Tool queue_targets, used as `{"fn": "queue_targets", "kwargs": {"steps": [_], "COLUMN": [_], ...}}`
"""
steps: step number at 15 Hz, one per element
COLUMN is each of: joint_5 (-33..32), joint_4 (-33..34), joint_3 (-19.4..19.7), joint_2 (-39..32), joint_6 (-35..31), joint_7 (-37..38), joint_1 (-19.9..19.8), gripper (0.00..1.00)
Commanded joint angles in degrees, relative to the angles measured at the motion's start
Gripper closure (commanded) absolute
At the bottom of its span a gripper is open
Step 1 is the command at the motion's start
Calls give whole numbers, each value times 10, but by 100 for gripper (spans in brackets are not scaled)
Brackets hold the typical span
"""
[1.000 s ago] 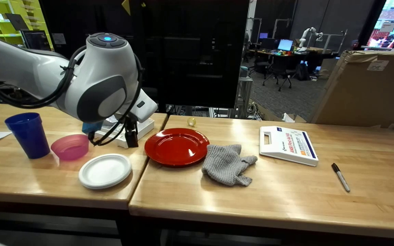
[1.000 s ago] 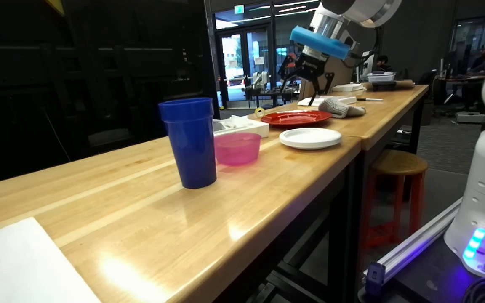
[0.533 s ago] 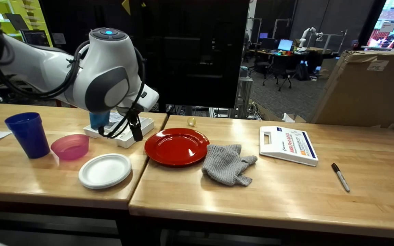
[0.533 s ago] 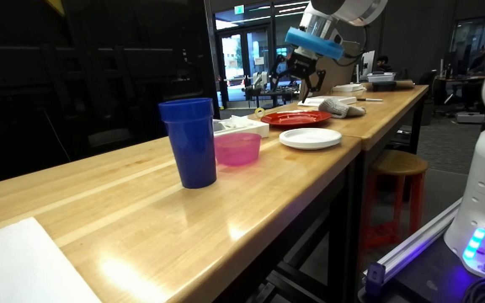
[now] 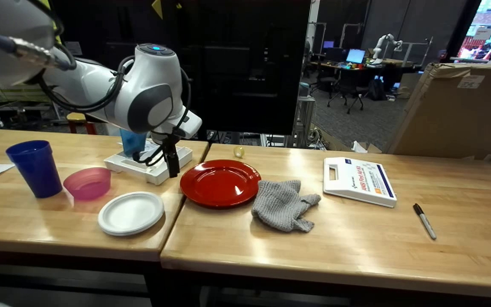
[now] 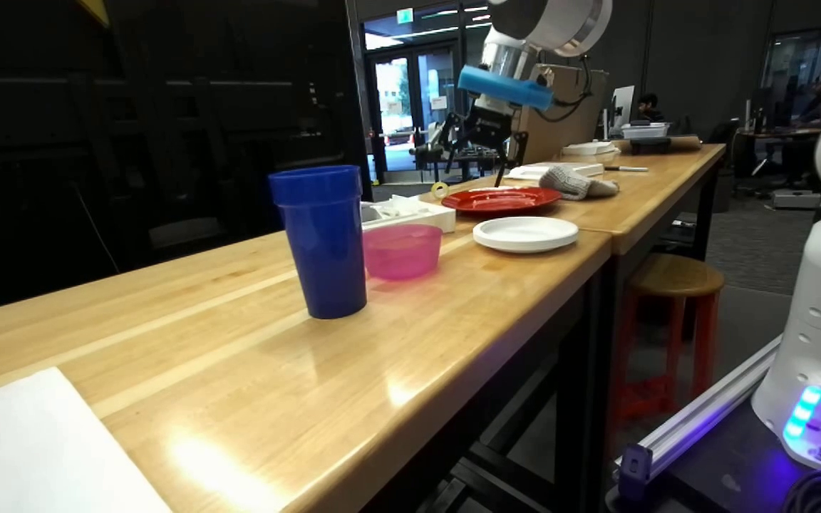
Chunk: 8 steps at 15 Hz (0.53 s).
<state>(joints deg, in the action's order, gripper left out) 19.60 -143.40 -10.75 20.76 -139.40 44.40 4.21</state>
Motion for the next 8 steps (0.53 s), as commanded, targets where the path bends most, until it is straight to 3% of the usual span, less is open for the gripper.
{"fn": "queue_targets", "kwargs": {"steps": [1,6,7,8], "joint_5": [7,16,17,17], "joint_4": [21,22,22,22], "joint_3": [6,13,13,12], "joint_2": [-25,-34,-35,-34], "joint_6": [34,52,54,54], "joint_7": [9,13,15,16], "joint_1": [4,5,5,5], "gripper": [0,0,24,27]}}
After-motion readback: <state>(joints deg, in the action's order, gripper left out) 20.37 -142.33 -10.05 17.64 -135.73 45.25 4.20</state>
